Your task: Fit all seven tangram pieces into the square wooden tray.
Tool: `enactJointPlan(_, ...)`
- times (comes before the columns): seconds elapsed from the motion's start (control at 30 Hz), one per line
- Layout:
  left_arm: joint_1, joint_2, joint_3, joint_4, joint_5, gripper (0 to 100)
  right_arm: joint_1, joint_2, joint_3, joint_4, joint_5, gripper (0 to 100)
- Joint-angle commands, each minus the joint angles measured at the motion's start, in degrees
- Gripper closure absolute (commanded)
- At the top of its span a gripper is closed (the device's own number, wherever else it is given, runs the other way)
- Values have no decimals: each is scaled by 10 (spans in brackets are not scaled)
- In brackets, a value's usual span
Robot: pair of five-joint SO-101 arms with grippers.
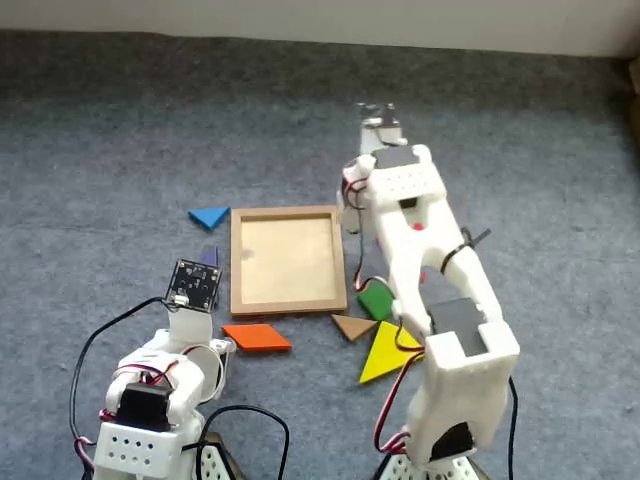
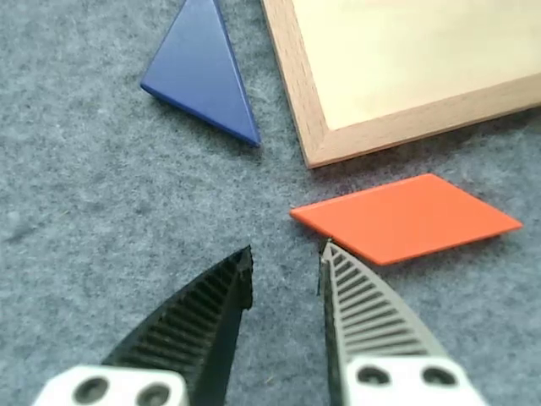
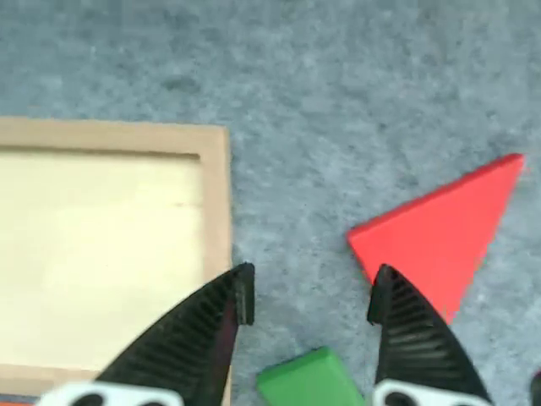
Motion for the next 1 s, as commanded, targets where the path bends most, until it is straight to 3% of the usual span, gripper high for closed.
enactJointPlan(0.0,9,-21,11,2,4,854,-45,-38,-19,4,12,786)
enactJointPlan(0.17,9,-21,11,2,4,854,-9,-36,-19,4,11,777)
enactJointPlan(0.37,9,-21,11,2,4,854,36,-34,-17,-1,11,642)
enactJointPlan(0.97,9,-21,11,2,4,854,60,72,-34,-45,-21,641)
